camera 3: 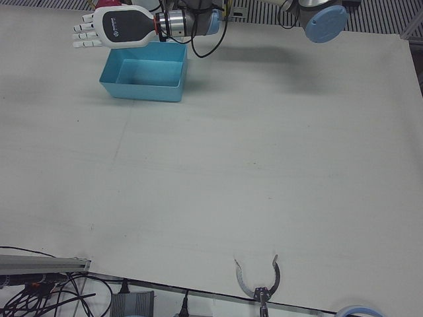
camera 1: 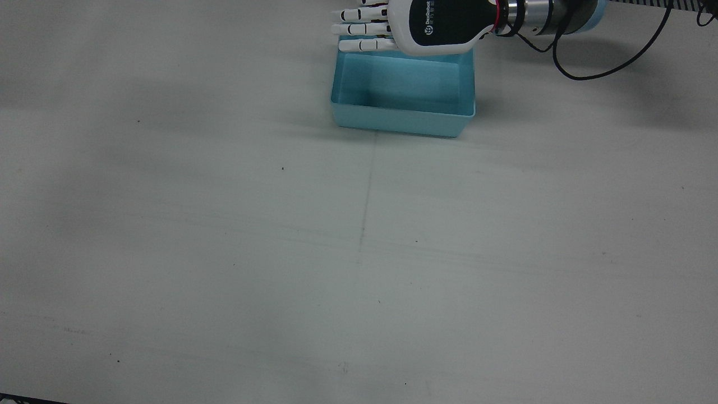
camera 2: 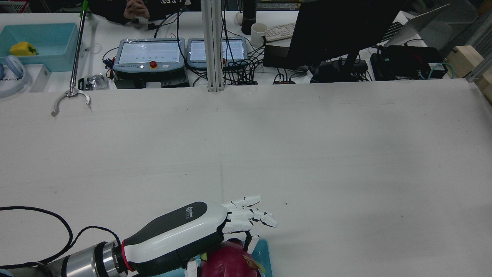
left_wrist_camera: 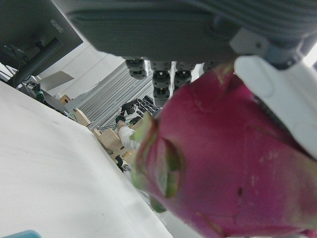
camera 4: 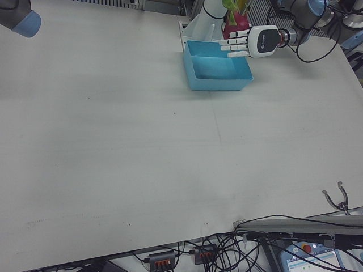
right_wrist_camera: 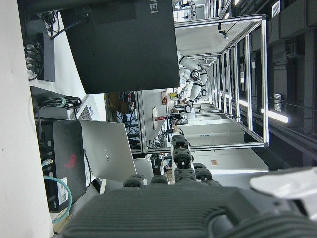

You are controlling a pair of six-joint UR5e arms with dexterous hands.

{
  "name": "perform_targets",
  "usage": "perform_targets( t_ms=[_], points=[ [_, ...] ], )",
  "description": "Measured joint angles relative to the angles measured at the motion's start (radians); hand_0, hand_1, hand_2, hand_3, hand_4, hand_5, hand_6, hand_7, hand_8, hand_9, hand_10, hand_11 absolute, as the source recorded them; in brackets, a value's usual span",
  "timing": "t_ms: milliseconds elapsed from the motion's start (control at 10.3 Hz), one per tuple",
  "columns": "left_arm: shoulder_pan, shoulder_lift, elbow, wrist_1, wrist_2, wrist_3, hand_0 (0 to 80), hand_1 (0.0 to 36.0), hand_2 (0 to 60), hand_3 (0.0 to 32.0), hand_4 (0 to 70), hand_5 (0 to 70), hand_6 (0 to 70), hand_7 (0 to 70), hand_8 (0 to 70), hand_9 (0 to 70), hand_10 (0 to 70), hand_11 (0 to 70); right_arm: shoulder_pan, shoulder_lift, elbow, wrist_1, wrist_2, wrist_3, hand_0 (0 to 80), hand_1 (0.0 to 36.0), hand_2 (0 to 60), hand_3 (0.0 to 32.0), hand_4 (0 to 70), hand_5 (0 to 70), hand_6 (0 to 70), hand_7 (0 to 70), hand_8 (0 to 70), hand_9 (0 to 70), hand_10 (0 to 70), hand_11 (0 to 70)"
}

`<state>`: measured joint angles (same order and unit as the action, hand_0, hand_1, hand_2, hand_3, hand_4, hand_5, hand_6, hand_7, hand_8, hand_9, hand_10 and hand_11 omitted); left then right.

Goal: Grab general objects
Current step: 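Lower the dragon fruit into the tray and open the left hand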

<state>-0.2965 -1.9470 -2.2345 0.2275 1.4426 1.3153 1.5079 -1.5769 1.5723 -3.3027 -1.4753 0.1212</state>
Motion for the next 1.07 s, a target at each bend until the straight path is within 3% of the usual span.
perform_targets(
  t_ms=[291,388,485,583,680,777,874,1068],
  points=[
    [-0.004,0.002,0.0,-0.002,0.01,-0.043,50.0,19.8,46.2,0.0,42.5,70.0,8.1,14.2,15.6,4.3,0.5,1.2,0.0,0.0,0.0,0.0,0.0,0.0,0.0,0.0,0.0,0.0,0.0,0.0,0.0,0.0,0.0,0.0,0.0,0.0],
    [-0.005,0.003,-0.001,-0.006,0.016,-0.051,49.4,17.6,38.6,0.0,40.5,70.0,6.7,12.7,14.7,3.2,0.0,0.1,0.0,0.0,0.0,0.0,0.0,0.0,0.0,0.0,0.0,0.0,0.0,0.0,0.0,0.0,0.0,0.0,0.0,0.0],
    [-0.005,0.005,-0.001,-0.013,0.027,-0.056,47.5,11.5,22.8,0.0,38.3,70.0,5.4,11.3,13.5,1.9,0.0,0.0,0.0,0.0,0.0,0.0,0.0,0.0,0.0,0.0,0.0,0.0,0.0,0.0,0.0,0.0,0.0,0.0,0.0,0.0],
    [-0.006,0.007,-0.002,-0.022,0.04,-0.06,42.7,3.2,5.4,0.0,25.3,65.8,3.1,10.0,12.5,0.7,0.2,0.1,0.0,0.0,0.0,0.0,0.0,0.0,0.0,0.0,0.0,0.0,0.0,0.0,0.0,0.0,0.0,0.0,0.0,0.0],
    [-0.005,0.011,-0.005,-0.03,0.049,-0.062,39.2,0.0,0.0,6.2,9.6,53.8,0.1,8.4,11.4,0.2,1.3,1.5,0.0,0.0,0.0,0.0,0.0,0.0,0.0,0.0,0.0,0.0,0.0,0.0,0.0,0.0,0.0,0.0,0.0,0.0],
    [-0.005,0.022,-0.011,-0.043,0.054,-0.063,38.1,0.0,0.0,32.0,0.2,36.4,0.0,7.0,10.9,0.0,2.1,2.9,0.0,0.0,0.0,0.0,0.0,0.0,0.0,0.0,0.0,0.0,0.0,0.0,0.0,0.0,0.0,0.0,0.0,0.0],
    [-0.005,0.038,-0.016,-0.062,0.057,-0.063,37.1,0.0,0.0,32.0,0.0,20.9,0.0,6.7,10.8,0.0,2.6,3.5,0.0,0.0,0.0,0.0,0.0,0.0,0.0,0.0,0.0,0.0,0.0,0.0,0.0,0.0,0.0,0.0,0.0,0.0],
    [-0.005,0.061,-0.022,-0.09,0.059,-0.063,29.7,0.0,0.0,32.0,0.0,10.7,0.0,6.9,10.7,0.0,2.7,3.6,0.0,0.0,0.0,0.0,0.0,0.0,0.0,0.0,0.0,0.0,0.0,0.0,0.0,0.0,0.0,0.0,0.0,0.0]
  ],
)
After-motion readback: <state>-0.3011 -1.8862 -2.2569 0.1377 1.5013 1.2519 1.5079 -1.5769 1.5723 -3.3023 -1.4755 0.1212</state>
